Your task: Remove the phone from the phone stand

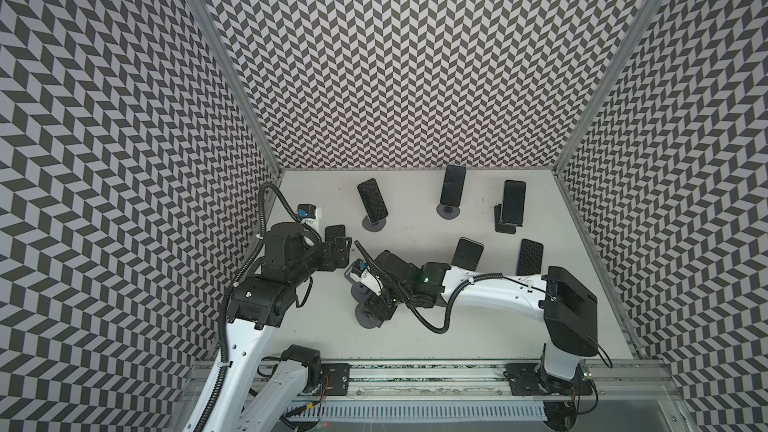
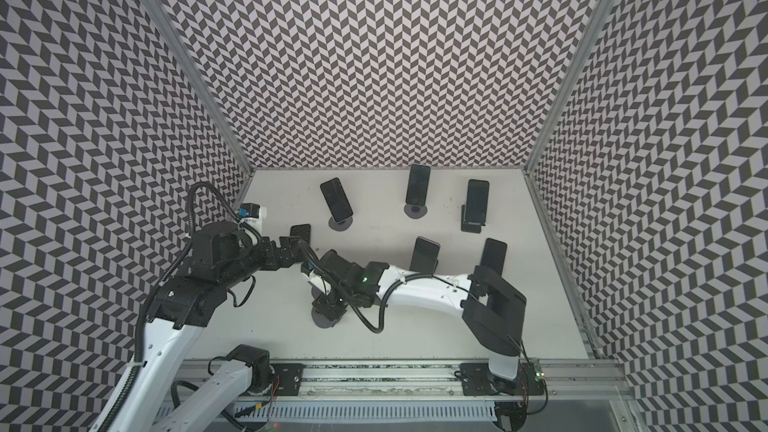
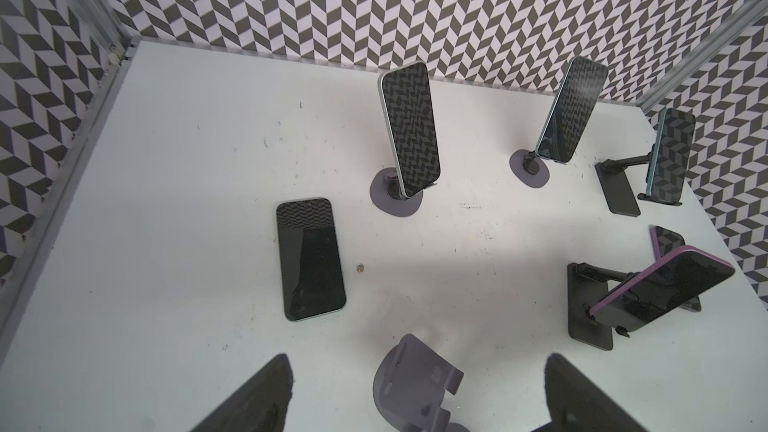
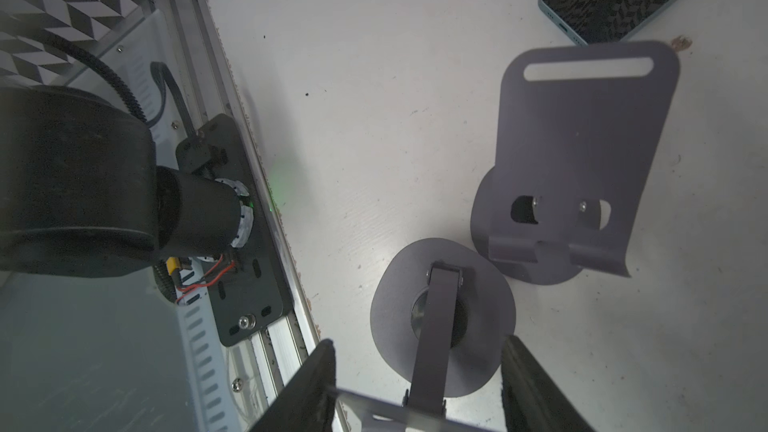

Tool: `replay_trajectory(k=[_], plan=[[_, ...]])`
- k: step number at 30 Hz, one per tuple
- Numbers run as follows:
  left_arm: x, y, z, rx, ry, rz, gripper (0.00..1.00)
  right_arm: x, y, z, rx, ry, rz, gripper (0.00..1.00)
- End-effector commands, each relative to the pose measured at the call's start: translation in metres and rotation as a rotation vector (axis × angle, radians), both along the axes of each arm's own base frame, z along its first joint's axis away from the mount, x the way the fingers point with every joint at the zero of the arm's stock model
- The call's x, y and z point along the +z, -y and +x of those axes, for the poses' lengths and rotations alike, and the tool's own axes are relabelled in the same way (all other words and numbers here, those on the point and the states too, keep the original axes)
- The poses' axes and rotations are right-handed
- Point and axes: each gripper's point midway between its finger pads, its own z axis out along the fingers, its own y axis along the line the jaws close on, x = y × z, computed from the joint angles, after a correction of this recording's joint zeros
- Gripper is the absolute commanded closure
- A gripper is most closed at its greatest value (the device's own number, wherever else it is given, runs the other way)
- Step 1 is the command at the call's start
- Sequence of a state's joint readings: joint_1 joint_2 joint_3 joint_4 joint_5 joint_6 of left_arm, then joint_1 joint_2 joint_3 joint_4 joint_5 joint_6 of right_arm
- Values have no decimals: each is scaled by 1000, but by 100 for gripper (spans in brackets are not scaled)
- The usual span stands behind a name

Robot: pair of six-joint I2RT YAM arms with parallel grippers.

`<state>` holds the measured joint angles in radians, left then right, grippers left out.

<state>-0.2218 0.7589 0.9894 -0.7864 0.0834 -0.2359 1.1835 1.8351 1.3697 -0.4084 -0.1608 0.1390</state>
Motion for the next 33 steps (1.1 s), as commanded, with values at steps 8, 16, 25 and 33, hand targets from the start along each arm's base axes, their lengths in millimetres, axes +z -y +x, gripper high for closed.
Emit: replay_trajectory(k=[8, 16, 25, 33], plan=[[27, -19, -4, 77, 90, 51, 5, -3, -34, -3, 56, 10, 36, 40], [41, -27, -2, 110, 133, 72, 5, 3, -37, 0, 49, 21, 30, 26], [70, -31, 3, 135, 227, 77, 5, 46, -29, 2, 24, 46, 56, 14], [115, -25, 21, 107, 353, 92, 6, 114, 11, 20, -150, 118, 90, 14]])
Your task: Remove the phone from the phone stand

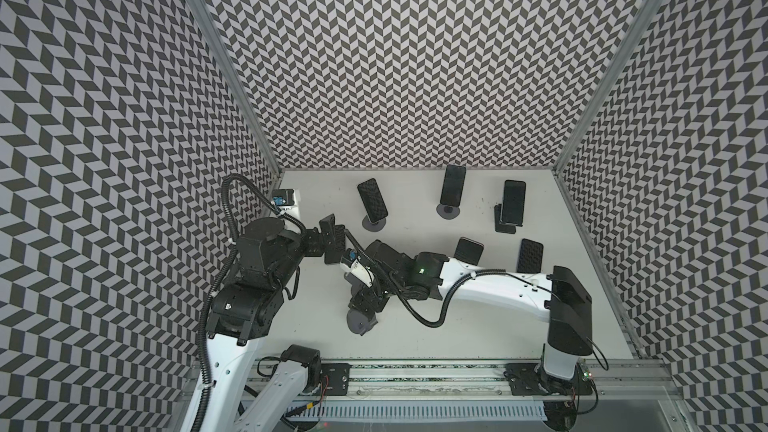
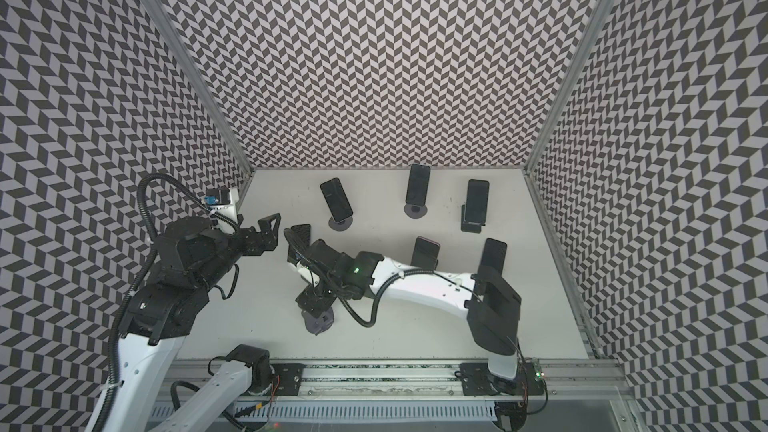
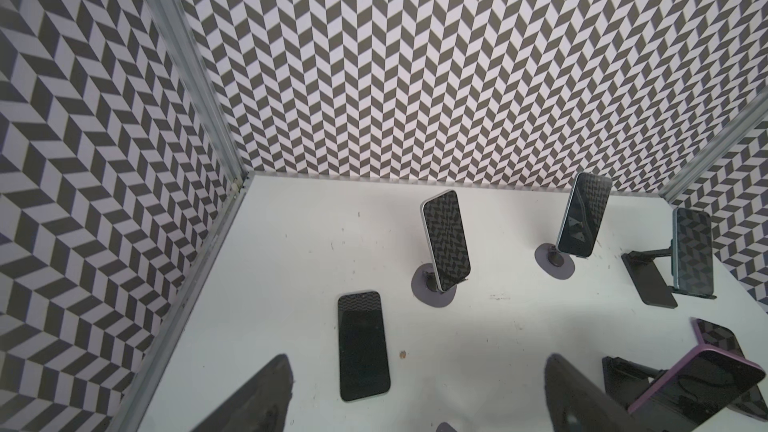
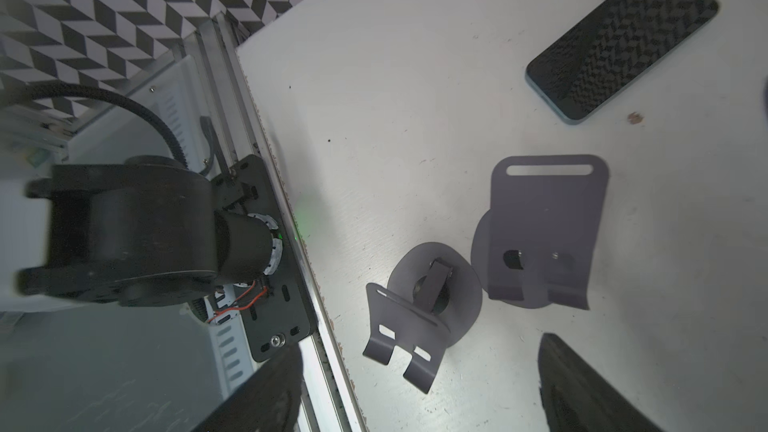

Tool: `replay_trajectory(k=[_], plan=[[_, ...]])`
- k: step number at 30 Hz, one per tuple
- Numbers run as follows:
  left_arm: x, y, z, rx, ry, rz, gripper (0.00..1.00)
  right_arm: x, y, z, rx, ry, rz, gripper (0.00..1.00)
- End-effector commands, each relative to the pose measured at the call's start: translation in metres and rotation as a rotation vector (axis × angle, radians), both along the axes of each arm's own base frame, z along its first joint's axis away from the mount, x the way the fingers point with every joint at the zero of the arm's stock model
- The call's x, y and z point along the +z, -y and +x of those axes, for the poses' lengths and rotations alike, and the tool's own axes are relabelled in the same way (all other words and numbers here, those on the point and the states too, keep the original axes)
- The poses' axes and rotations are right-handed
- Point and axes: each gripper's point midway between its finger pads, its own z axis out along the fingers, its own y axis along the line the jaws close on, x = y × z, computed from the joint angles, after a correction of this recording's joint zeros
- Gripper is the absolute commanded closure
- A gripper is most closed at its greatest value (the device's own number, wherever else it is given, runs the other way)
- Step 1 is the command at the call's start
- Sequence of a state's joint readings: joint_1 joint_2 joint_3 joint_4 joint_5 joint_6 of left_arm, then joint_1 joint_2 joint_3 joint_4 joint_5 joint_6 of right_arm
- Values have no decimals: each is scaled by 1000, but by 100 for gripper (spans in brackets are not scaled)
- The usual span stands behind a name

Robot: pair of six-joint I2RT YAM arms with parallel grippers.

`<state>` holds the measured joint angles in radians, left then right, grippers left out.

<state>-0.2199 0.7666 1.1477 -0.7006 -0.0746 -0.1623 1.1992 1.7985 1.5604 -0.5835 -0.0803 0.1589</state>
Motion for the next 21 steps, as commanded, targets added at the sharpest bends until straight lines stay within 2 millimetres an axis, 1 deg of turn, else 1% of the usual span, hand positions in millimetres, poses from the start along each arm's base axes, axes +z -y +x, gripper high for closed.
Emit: replay_trajectory(k=[1, 2, 5, 8, 10, 11, 13, 15, 18, 20, 21], plan=[[36, 3, 12, -18, 109, 17, 6, 55, 24, 16, -127, 68, 68, 14], [40, 6, 15, -31, 119, 16, 6, 61, 32, 21, -162, 78, 70, 14], [52, 15, 28, -56, 146, -3, 7, 81, 68, 44, -288, 82, 92, 14], [59, 21, 43, -58, 165, -21, 8, 91, 116, 74, -453, 63, 116, 16], [63, 28, 53, -60, 172, -29, 9, 102, 146, 94, -542, 69, 137, 18], [63, 32, 58, -64, 170, -29, 10, 108, 159, 101, -579, 89, 139, 18], [62, 48, 68, -85, 167, -18, 10, 121, 181, 114, -644, 131, 142, 18], [58, 74, 78, -122, 168, 18, 9, 132, 203, 126, -720, 161, 153, 15], [53, 103, 90, -149, 170, 49, 7, 138, 227, 142, -848, 175, 169, 13], [53, 115, 93, -164, 168, 32, 7, 137, 239, 149, -946, 175, 175, 13], [53, 121, 91, -180, 171, 22, 7, 137, 244, 151, -993, 165, 177, 13]])
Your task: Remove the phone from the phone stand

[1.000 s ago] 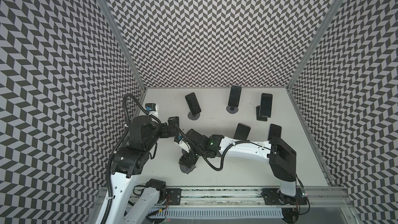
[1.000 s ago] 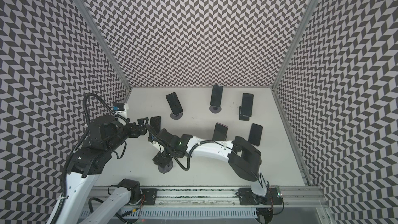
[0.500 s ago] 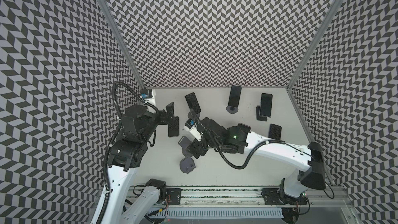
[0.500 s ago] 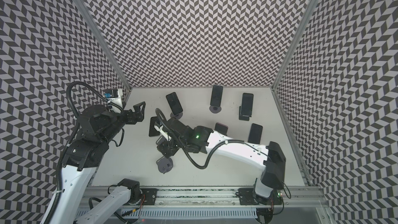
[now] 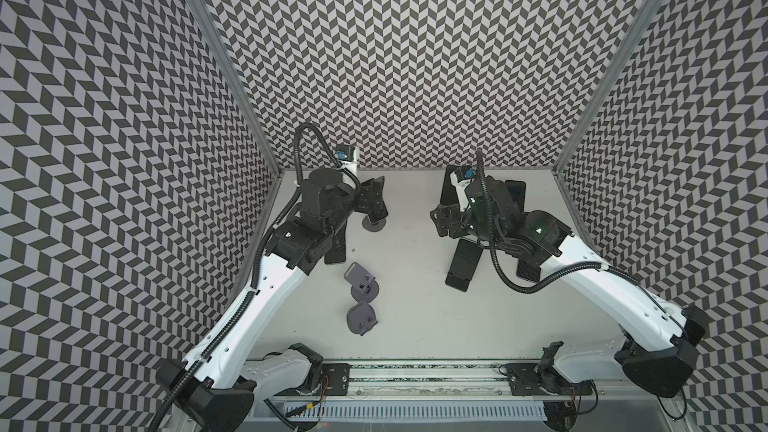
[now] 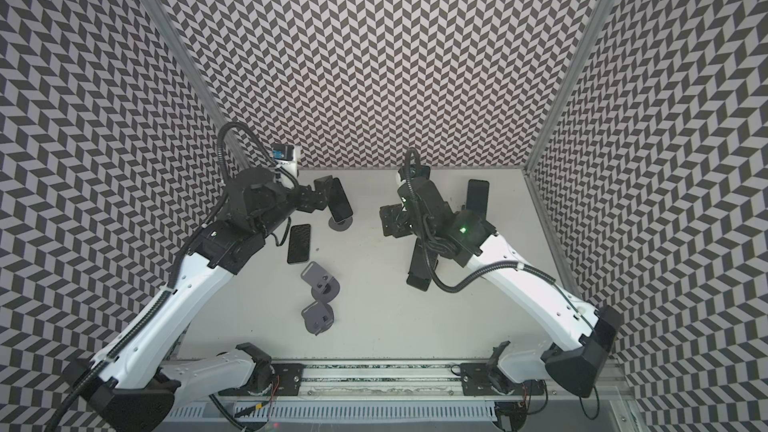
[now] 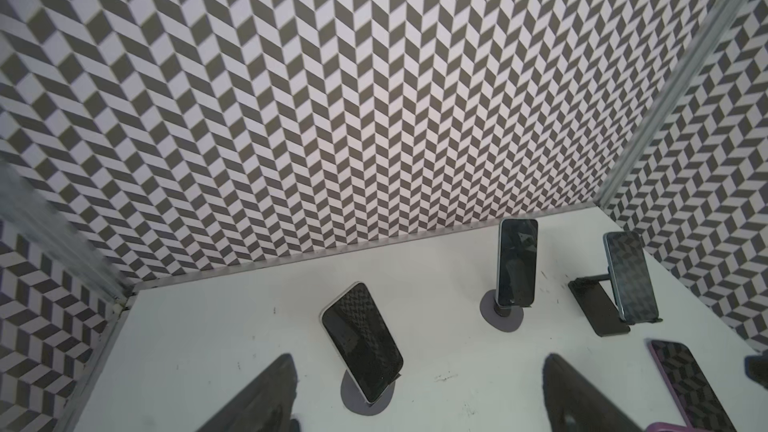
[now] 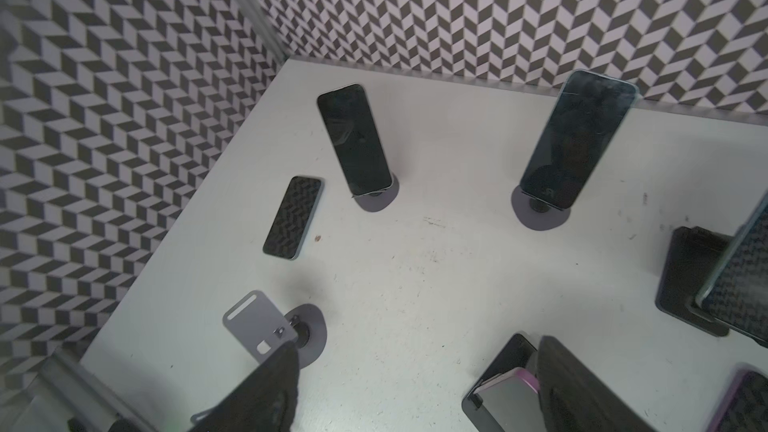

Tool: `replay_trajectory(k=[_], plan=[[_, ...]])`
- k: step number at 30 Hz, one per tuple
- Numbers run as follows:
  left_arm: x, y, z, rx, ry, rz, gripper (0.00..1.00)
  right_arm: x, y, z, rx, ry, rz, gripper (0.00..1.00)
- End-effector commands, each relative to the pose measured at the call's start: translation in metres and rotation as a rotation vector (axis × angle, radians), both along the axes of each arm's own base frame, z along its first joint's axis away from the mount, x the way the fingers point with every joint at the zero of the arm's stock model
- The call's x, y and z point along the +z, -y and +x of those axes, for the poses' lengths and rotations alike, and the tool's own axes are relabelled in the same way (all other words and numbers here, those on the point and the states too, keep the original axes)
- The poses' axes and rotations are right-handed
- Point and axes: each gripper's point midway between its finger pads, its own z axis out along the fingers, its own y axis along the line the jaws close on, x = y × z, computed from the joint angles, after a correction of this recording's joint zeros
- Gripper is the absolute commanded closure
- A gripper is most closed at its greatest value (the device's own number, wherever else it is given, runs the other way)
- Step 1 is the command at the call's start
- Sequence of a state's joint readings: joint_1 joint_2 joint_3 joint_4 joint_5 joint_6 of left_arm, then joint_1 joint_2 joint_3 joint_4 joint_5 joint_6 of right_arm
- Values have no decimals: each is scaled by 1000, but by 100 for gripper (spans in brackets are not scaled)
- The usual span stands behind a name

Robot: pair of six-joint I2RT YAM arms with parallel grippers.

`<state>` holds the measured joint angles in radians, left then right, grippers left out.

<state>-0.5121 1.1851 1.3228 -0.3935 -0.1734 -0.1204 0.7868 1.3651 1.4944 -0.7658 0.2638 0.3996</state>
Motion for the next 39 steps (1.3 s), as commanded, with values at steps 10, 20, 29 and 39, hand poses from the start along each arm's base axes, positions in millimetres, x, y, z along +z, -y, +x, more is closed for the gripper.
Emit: replay_trajectory(k=[10, 20, 29, 39], plan=[[-25, 32, -64, -252, 53, -23, 5, -21, 46, 11, -426, -87, 82, 2], [-74, 39, -108, -433, 41, -6, 4, -63, 47, 8, -524, -130, -19, 0], [-101, 58, -133, -643, 131, 138, 0, -93, 47, -10, -672, -225, 0, 0], [-138, 65, -152, -754, 193, 164, 0, -125, 52, -25, -686, -301, -63, 0]])
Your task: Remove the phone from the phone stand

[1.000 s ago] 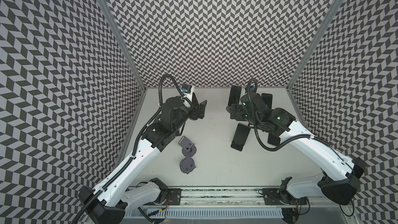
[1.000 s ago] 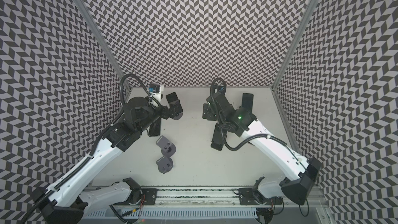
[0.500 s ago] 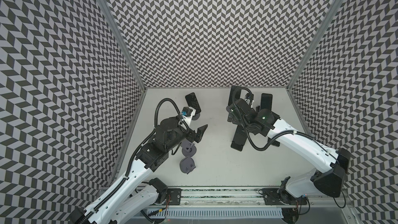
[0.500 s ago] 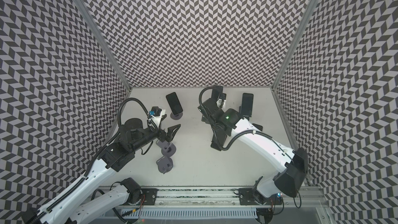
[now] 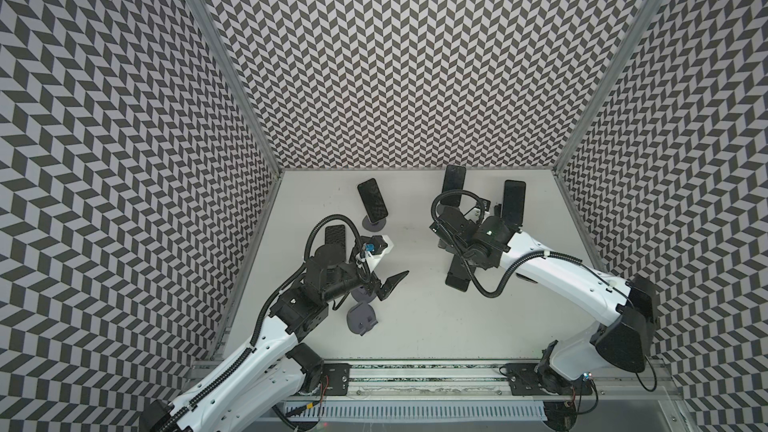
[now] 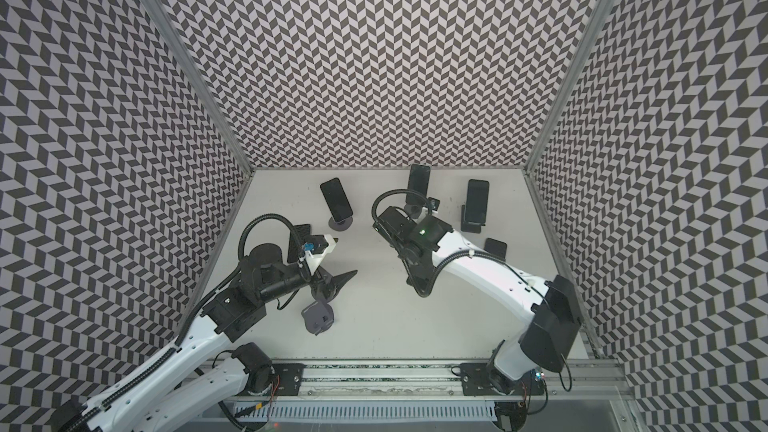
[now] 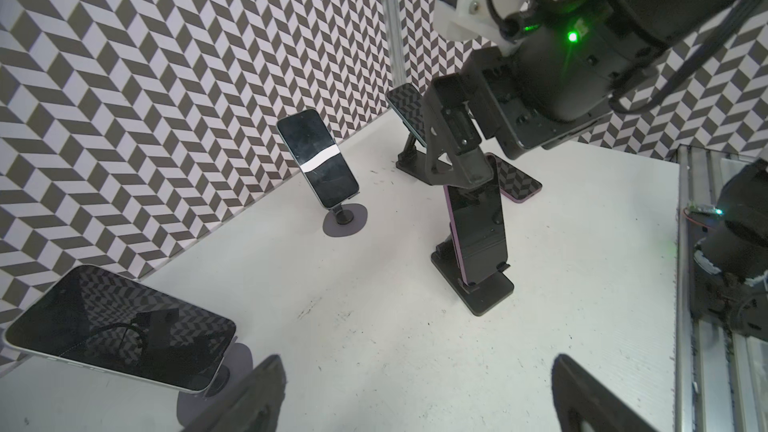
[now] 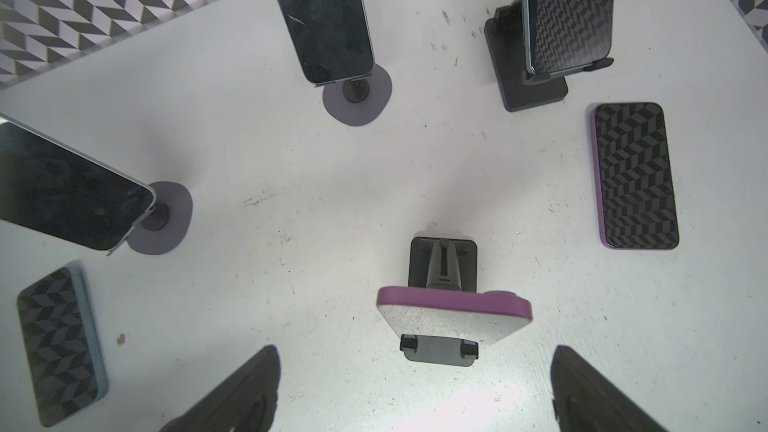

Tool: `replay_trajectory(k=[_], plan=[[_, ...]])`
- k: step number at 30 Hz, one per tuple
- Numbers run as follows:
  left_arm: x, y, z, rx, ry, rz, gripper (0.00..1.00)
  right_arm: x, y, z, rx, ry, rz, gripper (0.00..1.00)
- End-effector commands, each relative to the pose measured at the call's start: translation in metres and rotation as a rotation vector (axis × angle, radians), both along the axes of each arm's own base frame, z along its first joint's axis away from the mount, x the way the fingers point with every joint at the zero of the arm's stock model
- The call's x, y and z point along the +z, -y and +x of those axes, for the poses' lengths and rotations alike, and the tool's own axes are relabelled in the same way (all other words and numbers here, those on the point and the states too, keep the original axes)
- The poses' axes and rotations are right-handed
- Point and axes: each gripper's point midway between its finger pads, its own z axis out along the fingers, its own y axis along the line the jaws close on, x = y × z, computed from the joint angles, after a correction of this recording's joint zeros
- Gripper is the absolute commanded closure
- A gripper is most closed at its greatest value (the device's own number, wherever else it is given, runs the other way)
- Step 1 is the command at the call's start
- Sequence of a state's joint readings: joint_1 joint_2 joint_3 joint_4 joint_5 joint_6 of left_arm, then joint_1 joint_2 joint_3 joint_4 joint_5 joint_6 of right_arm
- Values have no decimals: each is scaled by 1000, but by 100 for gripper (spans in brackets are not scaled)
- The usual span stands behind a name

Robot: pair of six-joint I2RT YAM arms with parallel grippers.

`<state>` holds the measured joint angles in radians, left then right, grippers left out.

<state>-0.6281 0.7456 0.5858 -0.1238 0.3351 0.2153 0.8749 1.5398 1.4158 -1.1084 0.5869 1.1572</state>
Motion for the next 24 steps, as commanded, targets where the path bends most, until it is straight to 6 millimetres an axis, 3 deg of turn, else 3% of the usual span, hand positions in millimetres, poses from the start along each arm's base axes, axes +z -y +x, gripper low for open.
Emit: replay_trajectory(k=[1, 8, 15, 24], plan=[[0, 5, -11, -72, 77, -20, 0, -8, 0, -2, -34, -5, 5, 0], [-22, -5, -19, -56, 82, 11, 0, -15, 5, 0, -47, -5, -50, 0], [-20, -7, -23, -54, 73, -11, 0, -20, 8, 3, -58, 9, -69, 0], [-2, -6, -17, -33, 92, -30, 0, -29, 10, 6, -62, 42, -65, 0]])
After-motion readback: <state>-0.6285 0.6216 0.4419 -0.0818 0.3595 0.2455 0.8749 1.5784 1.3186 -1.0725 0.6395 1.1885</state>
